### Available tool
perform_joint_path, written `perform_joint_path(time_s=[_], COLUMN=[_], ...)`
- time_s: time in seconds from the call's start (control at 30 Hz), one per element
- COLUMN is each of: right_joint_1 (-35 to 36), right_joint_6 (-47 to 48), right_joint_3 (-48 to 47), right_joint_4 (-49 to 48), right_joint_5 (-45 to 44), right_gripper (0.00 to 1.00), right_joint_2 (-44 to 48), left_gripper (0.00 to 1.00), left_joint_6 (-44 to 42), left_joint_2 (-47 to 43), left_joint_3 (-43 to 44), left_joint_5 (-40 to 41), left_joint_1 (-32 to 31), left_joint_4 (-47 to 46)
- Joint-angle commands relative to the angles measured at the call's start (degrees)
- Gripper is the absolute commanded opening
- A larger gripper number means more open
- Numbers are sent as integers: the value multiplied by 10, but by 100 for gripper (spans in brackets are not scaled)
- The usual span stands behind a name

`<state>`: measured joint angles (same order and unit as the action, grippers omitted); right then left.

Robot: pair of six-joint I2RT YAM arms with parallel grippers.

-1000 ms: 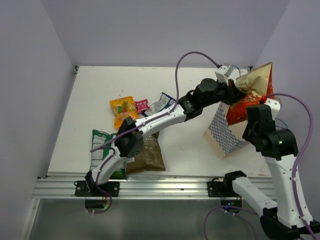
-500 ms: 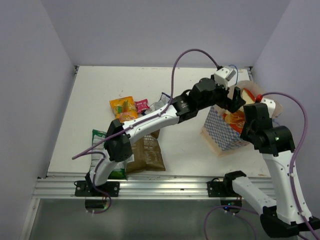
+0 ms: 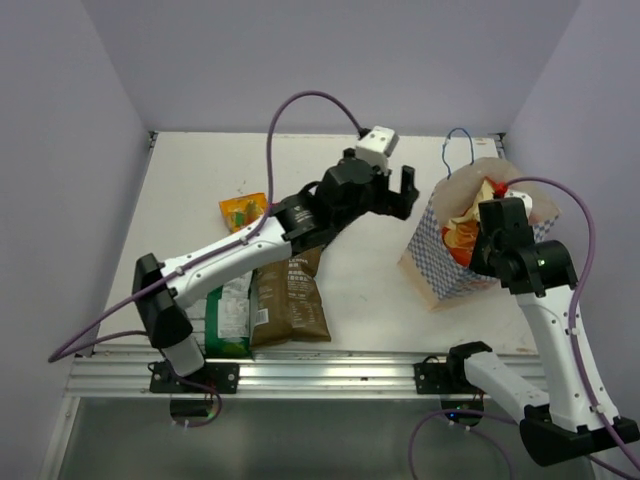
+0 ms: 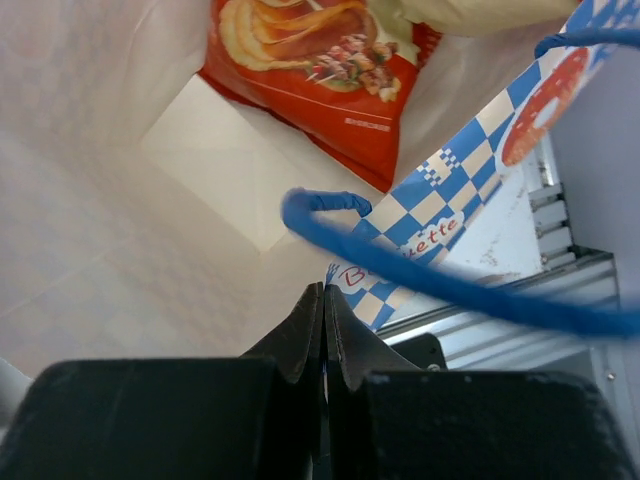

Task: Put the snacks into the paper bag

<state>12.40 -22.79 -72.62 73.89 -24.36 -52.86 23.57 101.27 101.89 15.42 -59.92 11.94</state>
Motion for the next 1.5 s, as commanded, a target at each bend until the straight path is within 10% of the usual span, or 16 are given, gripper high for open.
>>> perform_joint_path(time_s=[0.0,0.33,1.1,1.17,1.2,1.23,1.47], right_joint_1=[2,3,3,3,2,3,3], right_joint_6=[20,20,16,15,15,15,15], right_joint_3=[7,-13,-60,-59,-54,-53,-47], right_joint_4=[-40,-45,28,30,29,30,39], right_joint_5=[64,126,114,114,115,115,114], right_gripper=[0,0,0,0,0,0,0], right_joint_2=[-5,-12,28,32,34,34,44], left_gripper=[100,100,100,89,32,0,0], left_joint_6=[49,147,227,217,215,218,191], left_joint_2=[-72,-254,-243,-244,-246,-247,-254], left_joint_3=[-118,-416,-587,-599,-605,-605,-489], left_joint_5=[92,165,15,-6,-12,-13,-16], left_joint_1=[83,144,143,142,142,142,140], left_joint_4=[70,128,157,143,127,127,142])
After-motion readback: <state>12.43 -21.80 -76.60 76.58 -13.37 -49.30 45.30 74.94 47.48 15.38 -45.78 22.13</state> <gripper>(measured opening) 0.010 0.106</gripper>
